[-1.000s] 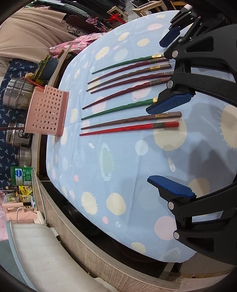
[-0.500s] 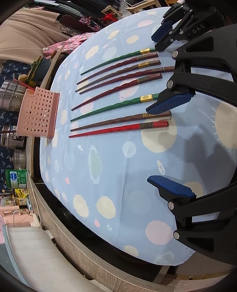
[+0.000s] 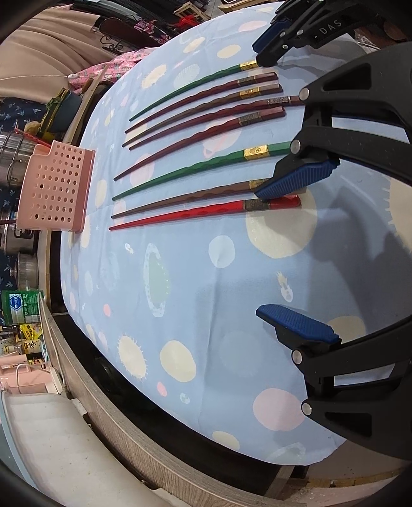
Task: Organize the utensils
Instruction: 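Grasp a red chopstick with the left tool while the right tool grasps a green chopstick, then lift both chopsticks and carry them above the pink basket with both tools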
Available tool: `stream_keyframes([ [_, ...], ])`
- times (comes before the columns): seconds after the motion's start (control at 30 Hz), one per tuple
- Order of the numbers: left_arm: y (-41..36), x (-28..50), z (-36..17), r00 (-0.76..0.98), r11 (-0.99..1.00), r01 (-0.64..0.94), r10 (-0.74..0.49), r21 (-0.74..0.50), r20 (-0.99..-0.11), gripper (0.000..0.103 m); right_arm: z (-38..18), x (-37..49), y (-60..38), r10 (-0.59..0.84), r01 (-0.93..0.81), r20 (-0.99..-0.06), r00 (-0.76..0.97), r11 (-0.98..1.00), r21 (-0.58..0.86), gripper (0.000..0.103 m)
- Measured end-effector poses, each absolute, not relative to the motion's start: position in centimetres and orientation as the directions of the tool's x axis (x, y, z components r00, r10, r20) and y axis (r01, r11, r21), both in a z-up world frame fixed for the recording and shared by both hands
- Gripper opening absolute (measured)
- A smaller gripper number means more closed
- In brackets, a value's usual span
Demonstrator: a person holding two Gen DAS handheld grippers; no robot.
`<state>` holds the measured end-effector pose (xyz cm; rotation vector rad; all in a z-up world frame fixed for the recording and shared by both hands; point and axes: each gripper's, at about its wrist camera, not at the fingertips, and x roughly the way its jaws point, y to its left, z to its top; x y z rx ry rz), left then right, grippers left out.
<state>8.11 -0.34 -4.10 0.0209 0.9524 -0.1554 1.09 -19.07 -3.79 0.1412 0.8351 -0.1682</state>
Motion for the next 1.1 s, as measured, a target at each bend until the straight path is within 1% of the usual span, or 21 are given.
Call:
stream_keyframes([
  [0.13, -0.5, 8.3, -4.3, 0.569, 0.989, 0.139, -0.12, -0.048, -0.814, 0.066, -3.9, 1.4, -19.1, -0.093, 0.204, -0.744, 0.662, 0.977, 0.059, 0.022],
  [0.23, -0.6, 8.4, -4.6, 0.572, 0.99, 0.135, -0.104, -0.032, -0.814, 0.061, -3.8, 1.4, -19.2, -0.093, 0.205, -0.744, 0.662, 0.977, 0.06, 0.019],
  [0.33, -0.6, 8.5, -4.6, 0.575, 0.99, 0.135, -0.102, -0.03, -0.812, 0.06, -3.8, 1.5, -19.4, -0.097, 0.21, -0.743, 0.663, 0.976, 0.06, 0.015],
  [0.4, -0.5, 8.4, -4.5, 0.578, 0.991, 0.133, -0.101, -0.029, -0.81, 0.057, -3.9, 1.5, -19.5, -0.096, 0.213, -0.742, 0.663, 0.975, 0.064, 0.013],
  [0.5, -0.4, 8.4, -4.5, 0.582, 0.991, 0.133, -0.1, -0.027, -0.807, 0.048, -3.9, 1.5, -19.6, -0.095, 0.212, -0.741, 0.665, 0.975, 0.066, 0.01],
  [0.57, -0.4, 8.4, -4.4, 0.582, 0.989, 0.144, -0.108, -0.028, -0.806, 0.033, -3.9, 1.5, -19.7, -0.092, 0.21, -0.741, 0.666, 0.975, 0.067, 0.008],
  [0.6, -0.4, 8.4, -4.4, 0.58, 0.988, 0.151, -0.114, -0.031, -0.807, 0.029, -3.9, 1.5, -19.7, -0.091, 0.209, -0.741, 0.666, 0.976, 0.068, 0.007],
  [0.67, -0.3, 8.4, -4.3, 0.576, 0.987, 0.158, -0.125, -0.039, -0.808, 0.013, -3.9, 1.4, -19.7, -0.091, 0.207, -0.741, 0.665, 0.976, 0.066, 0.007],
  [0.7, -0.3, 8.4, -4.3, 0.574, 0.986, 0.161, -0.129, -0.043, -0.809, 0.01, -3.9, 1.4, -19.7, -0.09, 0.205, -0.742, 0.664, 0.977, 0.065, 0.007],
  [0.9, 0.0, 8.5, -4.1, 0.549, 0.983, 0.163, -0.159, -0.082, -0.821, 0.008, -3.6, 1.2, -19.9, -0.07, 0.198, -0.747, 0.661, 0.977, 0.084, 0.007],
  [1.1, 0.5, 8.3, -2.2, 0.563, 0.982, 0.158, -0.178, -0.106, -0.807, 0.007, -1.3, 0.7, -20.2, -0.062, 0.197, -0.714, 0.697, 0.975, 0.107, 0.007],
])
